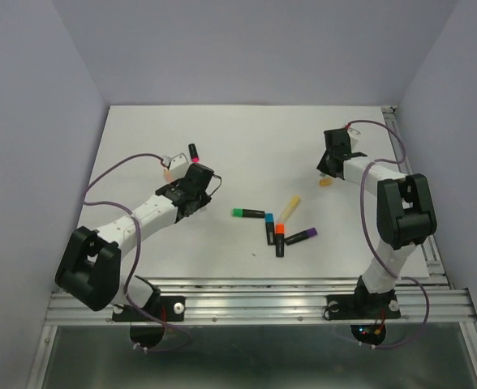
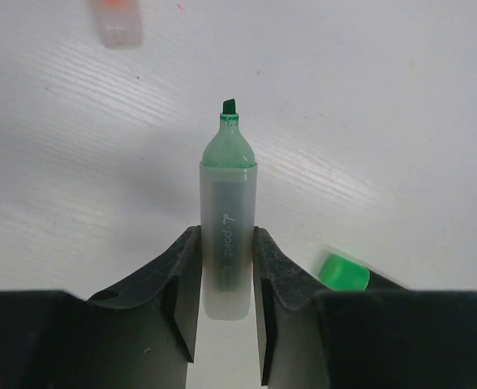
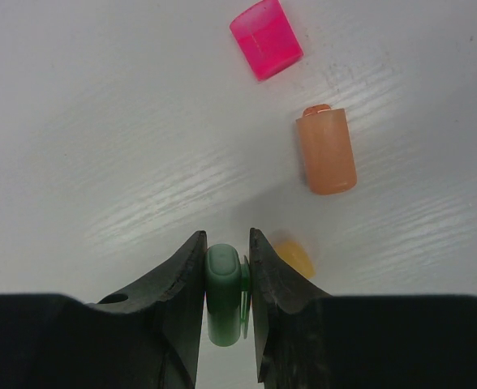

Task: Open the pen caps

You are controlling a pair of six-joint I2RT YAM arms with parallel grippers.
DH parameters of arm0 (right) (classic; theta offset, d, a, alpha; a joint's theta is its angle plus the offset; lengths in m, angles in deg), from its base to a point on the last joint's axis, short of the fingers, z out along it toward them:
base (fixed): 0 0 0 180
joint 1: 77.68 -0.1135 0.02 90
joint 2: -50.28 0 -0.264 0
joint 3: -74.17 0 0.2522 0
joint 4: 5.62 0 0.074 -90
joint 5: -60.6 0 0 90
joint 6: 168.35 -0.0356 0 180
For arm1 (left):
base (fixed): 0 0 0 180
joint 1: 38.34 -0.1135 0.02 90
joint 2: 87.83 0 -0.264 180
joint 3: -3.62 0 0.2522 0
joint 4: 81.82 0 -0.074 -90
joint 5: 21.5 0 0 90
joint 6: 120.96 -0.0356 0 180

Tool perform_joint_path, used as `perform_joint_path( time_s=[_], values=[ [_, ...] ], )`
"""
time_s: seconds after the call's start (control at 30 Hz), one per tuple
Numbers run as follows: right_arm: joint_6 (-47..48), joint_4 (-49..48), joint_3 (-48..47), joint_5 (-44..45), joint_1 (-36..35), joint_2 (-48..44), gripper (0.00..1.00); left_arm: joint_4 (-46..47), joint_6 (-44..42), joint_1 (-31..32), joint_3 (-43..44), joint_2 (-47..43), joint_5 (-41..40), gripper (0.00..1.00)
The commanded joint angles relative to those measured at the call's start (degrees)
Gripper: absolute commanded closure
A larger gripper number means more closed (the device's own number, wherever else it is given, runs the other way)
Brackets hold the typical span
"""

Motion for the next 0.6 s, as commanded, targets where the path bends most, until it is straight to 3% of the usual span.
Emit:
perform_joint_path(
  time_s=[0.0,0.33,0.53,0.57],
  values=[
    [0.3,0.7,-5.6,1.7,1.2,2.2,0.96,-0.1,-5.0,-3.7,4.5,3.5,-0.7,1.00],
    [1.4,1.6,-10.2,0.4,2.4,8.4,0.77,1.9,-9.3,-10.0,9.4,11.2,-0.1,0.95],
    [1.2,3.1,-11.2,1.4,2.6,9.0,0.74,1.2,-11.5,-12.4,13.6,17.0,0.5,0.95],
    [1.2,3.3,-11.2,1.5,2.6,9.0,0.68,0.8,-11.6,-12.7,14.5,18.1,0.5,0.95]
  ],
)
